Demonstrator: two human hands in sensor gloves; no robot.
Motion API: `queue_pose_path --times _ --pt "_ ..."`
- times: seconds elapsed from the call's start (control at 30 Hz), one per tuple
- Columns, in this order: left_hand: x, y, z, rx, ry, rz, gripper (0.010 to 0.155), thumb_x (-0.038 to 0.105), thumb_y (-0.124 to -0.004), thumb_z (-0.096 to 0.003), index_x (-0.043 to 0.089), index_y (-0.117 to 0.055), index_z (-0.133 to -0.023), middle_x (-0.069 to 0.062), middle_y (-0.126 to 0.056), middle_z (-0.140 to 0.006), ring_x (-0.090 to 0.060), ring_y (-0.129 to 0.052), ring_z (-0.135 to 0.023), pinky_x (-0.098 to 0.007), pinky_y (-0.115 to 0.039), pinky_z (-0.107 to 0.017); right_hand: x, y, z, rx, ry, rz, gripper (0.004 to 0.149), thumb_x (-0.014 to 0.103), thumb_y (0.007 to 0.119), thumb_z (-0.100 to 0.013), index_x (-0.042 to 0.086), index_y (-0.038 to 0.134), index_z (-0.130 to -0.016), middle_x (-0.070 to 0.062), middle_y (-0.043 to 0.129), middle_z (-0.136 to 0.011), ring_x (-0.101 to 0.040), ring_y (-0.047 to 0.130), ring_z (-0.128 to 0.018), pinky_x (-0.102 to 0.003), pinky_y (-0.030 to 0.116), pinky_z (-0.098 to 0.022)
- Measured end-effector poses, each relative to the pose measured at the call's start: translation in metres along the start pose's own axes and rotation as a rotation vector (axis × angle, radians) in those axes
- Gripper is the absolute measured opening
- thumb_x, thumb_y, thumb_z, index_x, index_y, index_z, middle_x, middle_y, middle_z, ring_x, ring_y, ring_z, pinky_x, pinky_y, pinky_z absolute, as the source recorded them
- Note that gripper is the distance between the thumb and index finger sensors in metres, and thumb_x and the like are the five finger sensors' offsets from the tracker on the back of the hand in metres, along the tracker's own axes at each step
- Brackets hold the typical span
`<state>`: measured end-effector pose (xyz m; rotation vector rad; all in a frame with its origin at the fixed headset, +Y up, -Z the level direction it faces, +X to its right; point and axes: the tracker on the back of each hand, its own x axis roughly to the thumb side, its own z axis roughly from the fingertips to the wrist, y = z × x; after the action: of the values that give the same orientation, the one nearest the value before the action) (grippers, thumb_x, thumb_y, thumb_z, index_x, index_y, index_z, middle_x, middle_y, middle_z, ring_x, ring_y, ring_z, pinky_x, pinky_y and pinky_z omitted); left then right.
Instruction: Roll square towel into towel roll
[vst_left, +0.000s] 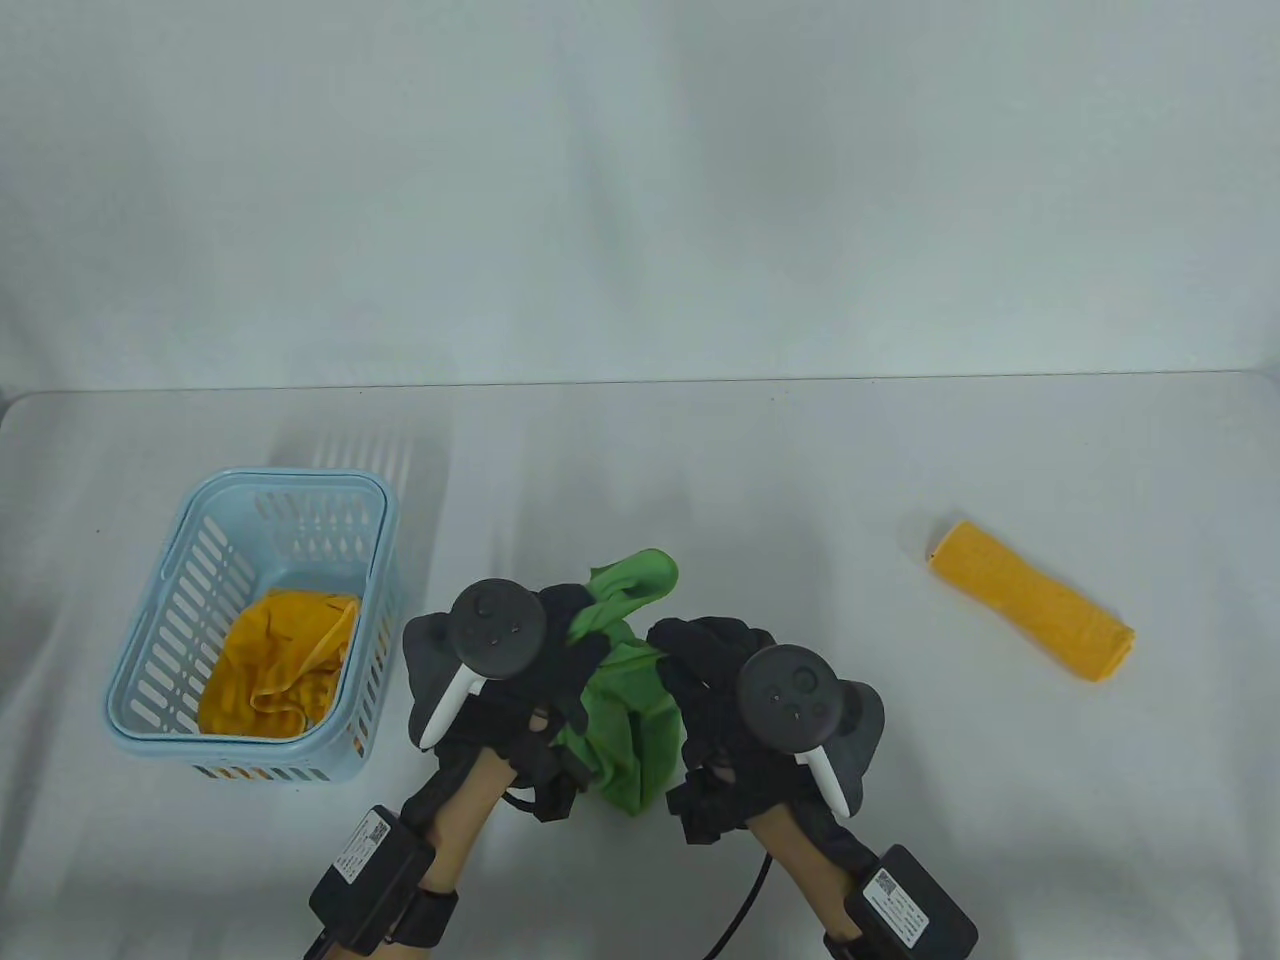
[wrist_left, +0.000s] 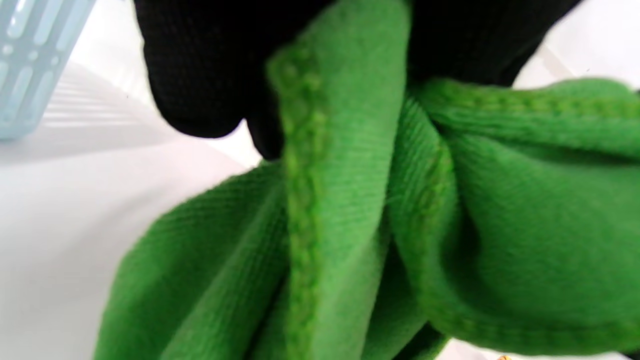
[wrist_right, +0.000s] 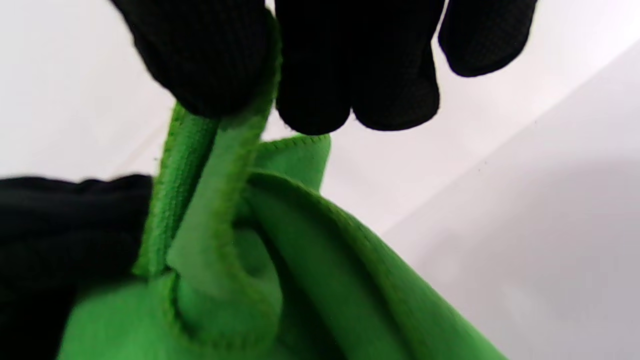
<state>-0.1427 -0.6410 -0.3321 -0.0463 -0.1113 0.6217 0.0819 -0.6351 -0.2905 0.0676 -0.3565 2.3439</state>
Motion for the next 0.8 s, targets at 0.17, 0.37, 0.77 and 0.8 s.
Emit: queue_pose_path --times 0.17,0.37,0.77,0.8 --pt "-0.008 -0.001 -0.002 -0.002 0.025 -0.005 0.054 0.038 -0.079 -0.0412 0.023 -0.072 -0.092 0.000 -0.081 -0.080 -0.017 -0.103 -0.052 -0.042 -0.086 -0.050 0.004 -0.021 -0.013 -0.012 0.041 -0.119 0.039 0.038 0.084 -0.035 0.034 0.085 -0.074 0.003 0.099 -0.075 -0.027 0.101 -0.065 -0.055 0.076 -0.057" --pt "-0.017 0.001 -0.002 -0.019 0.043 0.042 0.053 0.038 -0.078 -0.0417 0.023 -0.071 -0.093 0.000 -0.080 -0.081 -0.018 -0.102 -0.054 -0.043 -0.085 -0.052 0.014 -0.053 -0.038 0.004 0.103 -0.224 0.038 0.039 0.084 -0.035 0.033 0.086 -0.073 0.003 0.101 -0.069 -0.026 0.100 -0.063 -0.054 0.076 -0.056" --pt "-0.017 0.001 0.003 -0.098 -0.006 0.018 0.082 0.063 -0.075 -0.0351 0.025 -0.057 -0.106 -0.007 -0.065 -0.107 -0.036 -0.087 -0.087 -0.055 -0.073 -0.064 0.052 -0.092 -0.076 0.022 0.127 -0.163 0.038 0.038 0.083 -0.036 0.034 0.086 -0.073 0.003 0.100 -0.067 -0.025 0.100 -0.060 -0.053 0.077 -0.055" --pt "-0.017 0.005 0.004 -0.081 -0.008 0.017 0.083 0.064 -0.075 -0.0348 0.025 -0.056 -0.106 -0.007 -0.063 -0.109 -0.036 -0.085 -0.089 -0.056 -0.072 -0.065 0.056 -0.098 -0.081 0.027 0.126 -0.156 0.038 0.037 0.083 -0.036 0.034 0.086 -0.073 0.003 0.100 -0.065 -0.024 0.100 -0.057 -0.053 0.077 -0.055"
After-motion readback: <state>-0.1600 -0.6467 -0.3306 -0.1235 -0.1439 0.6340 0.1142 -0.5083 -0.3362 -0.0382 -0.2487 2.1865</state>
